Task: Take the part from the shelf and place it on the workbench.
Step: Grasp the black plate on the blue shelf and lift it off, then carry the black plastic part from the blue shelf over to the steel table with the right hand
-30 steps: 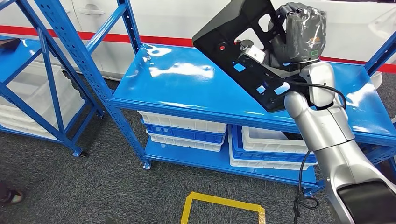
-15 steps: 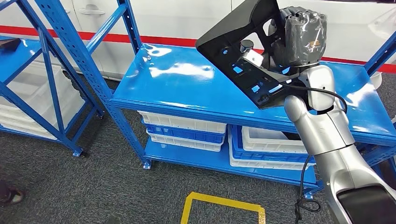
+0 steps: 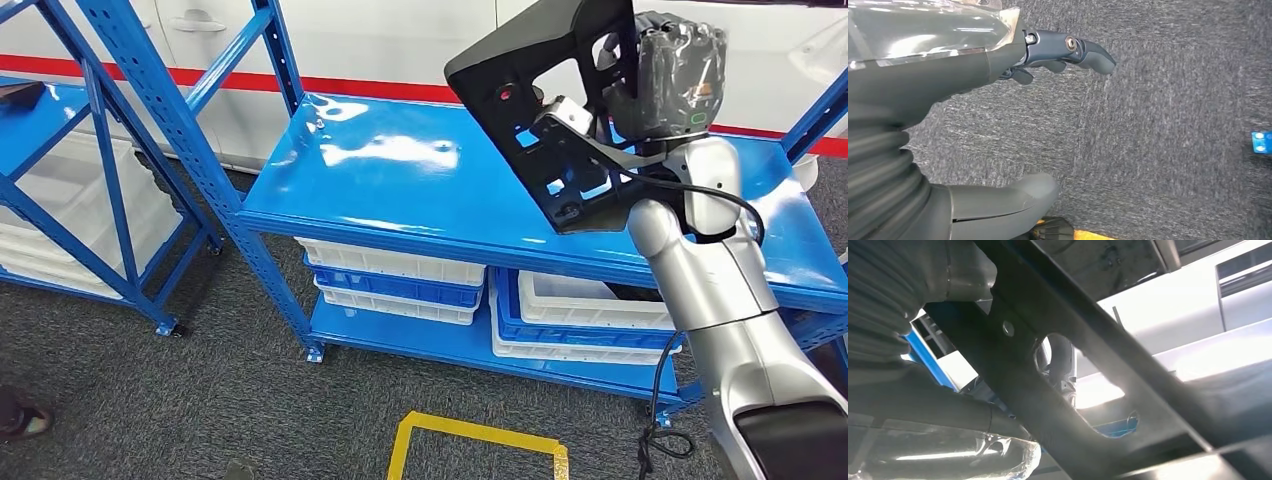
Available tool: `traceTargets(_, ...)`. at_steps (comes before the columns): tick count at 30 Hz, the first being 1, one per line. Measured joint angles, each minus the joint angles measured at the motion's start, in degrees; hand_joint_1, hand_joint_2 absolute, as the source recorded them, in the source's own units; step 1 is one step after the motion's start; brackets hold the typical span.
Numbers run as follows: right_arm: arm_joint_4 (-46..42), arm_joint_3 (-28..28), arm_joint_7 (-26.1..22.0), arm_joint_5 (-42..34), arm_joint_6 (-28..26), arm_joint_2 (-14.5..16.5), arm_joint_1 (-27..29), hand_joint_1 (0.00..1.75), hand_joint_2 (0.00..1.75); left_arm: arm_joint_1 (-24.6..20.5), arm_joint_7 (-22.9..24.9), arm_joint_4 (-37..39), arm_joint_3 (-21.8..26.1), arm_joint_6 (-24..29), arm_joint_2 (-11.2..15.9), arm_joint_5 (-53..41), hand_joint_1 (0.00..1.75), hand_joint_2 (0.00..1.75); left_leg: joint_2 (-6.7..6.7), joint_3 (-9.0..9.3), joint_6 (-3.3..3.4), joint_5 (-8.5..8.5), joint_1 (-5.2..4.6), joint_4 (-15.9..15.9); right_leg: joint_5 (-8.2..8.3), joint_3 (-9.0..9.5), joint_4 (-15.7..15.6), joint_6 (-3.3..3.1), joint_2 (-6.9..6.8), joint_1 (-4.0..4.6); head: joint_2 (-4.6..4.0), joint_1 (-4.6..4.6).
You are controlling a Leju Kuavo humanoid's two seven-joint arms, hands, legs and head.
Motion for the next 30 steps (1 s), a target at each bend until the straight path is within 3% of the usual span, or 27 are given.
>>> traceTargets(7, -0.86, -1.15, -0.11, 0.06, 0.15, -1.63, 0.55, 1.52, 1.75, 0.0, 3.42, 0.01, 0.07, -0.81, 0.18, -0.9, 0.0, 1.75, 0.01, -0.01, 0.0, -0.01, 0.01, 0.0, 0.0, -0.01, 0.0, 0.0, 0.0, 0.0, 0.0, 0.0)
traceTargets(24, -1.34, -1.62, -0.12, 0.05, 0.18, -2.47, 1.06, 1.52, 1.75, -0.02, 3.82, 0.02, 0.07, -1.14, 0.29, -0.95, 0.0, 1.75, 0.01, 0.0, 0.01, -0.01, 0.0, 0.0, 0.0, 0.0, 0.0, 0.0, 0.0, 0.0, 0.0, 0.0)
traceTargets(30, -1.2, -1.55, -1.35, -0.57, 1.18, -2.56, 1.07, 1.52, 1.75, 0.12, 7.54, 0.02, 0.34, -4.08, 0.37, 0.25, 0.0, 1.75, 0.01, -0.04, 0.02, -0.03, 0.0, 0.02, 0.0, 0.01, -0.02, 0.01, -0.01, -0.04, 0.0, 0.0)
